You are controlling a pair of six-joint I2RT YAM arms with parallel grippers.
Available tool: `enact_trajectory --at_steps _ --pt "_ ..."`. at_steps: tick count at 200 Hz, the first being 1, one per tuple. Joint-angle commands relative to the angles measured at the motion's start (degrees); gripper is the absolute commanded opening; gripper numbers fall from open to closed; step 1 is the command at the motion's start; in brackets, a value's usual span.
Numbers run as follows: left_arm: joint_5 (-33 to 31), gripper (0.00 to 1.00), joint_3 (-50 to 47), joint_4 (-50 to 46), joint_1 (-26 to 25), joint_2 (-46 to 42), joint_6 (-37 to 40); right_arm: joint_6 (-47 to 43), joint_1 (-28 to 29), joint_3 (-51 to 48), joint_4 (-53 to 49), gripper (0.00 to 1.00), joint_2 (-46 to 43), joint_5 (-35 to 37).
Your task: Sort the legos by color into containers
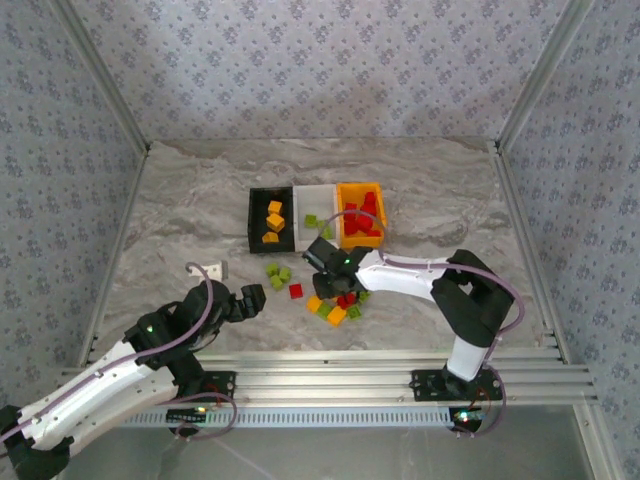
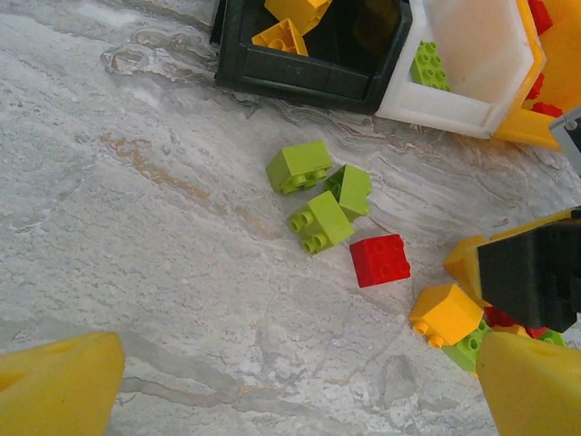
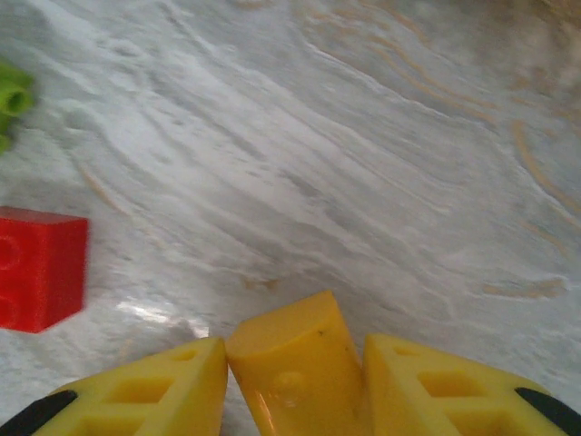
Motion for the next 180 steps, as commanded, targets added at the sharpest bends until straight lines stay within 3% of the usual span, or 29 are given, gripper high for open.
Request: enact_trajectory --at_steps 1,34,78,130,155,180 --pt "0.5 0.99 -0.5 0.6 0.3 -0.5 -0.5 1.8 -1.9 -2.7 -3.2 0.45 -2.1 2.9" --pt "0.8 0.99 -0.5 1.2 0.6 -0.1 -0.2 -0.2 -0.6 -0.8 -1.8 0.58 -2.2 1.7" --pt "1.3 0.99 -0.3 0.7 0.8 0.2 0.0 0.9 -0.7 -0.2 -4.0 0.57 1.6 1.2" --pt "1.4 0.99 0.1 1.4 1.2 0.8 0.8 0.4 -0.8 -0.4 -2.9 0.4 3.9 0.1" --pt "1.5 0.99 1.1 0.9 1.3 2.2 1.3 -0.8 -0.9 1.3 -2.4 0.32 0.8 0.3" --pt "1.1 0.99 1.9 0.6 1.3 4.1 1.6 -2.3 -1.7 4.8 -2.4 0.3 -3.6 1.2"
